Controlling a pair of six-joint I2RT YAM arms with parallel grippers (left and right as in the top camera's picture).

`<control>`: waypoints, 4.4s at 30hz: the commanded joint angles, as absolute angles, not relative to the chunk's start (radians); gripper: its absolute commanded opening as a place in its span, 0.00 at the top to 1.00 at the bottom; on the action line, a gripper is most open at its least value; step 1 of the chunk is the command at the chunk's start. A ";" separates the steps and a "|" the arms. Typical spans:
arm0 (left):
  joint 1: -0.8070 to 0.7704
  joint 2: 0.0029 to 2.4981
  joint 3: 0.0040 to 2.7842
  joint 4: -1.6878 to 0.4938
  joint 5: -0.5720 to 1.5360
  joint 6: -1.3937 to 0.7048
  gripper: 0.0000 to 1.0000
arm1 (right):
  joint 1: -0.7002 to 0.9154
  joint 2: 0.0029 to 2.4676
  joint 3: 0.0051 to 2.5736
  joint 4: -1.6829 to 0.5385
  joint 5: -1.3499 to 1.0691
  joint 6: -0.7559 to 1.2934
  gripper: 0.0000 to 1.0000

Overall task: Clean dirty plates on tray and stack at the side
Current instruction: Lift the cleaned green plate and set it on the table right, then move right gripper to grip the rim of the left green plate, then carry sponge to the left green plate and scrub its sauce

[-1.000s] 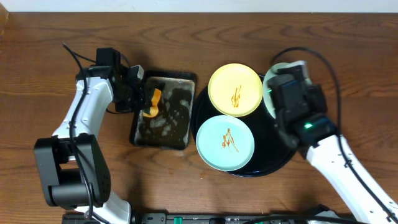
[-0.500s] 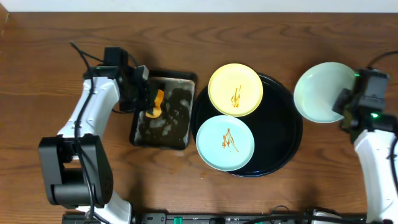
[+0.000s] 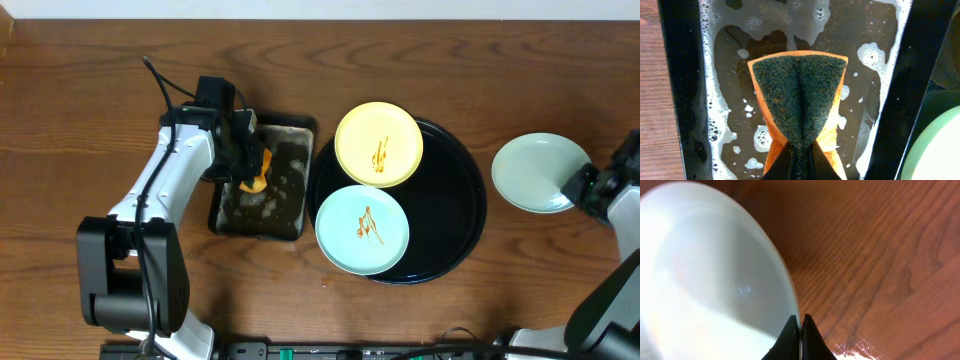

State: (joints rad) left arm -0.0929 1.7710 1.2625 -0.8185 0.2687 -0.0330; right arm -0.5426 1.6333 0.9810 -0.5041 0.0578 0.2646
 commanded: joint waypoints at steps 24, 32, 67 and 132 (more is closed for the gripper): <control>-0.095 1.757 1.258 -0.821 0.249 -0.046 0.93 | -0.347 1.499 1.000 -0.645 -0.528 0.157 0.12; -0.095 1.757 1.258 -0.821 0.249 -0.047 0.93 | -0.118 1.499 0.971 -0.797 -0.486 0.118 0.30; -0.109 1.651 1.274 -0.816 0.343 -0.081 0.92 | 0.321 1.531 0.670 -0.496 -0.235 0.430 0.99; -0.813 2.011 1.265 -0.654 0.207 -0.697 0.93 | 0.321 1.531 0.670 -0.494 -0.213 0.433 0.99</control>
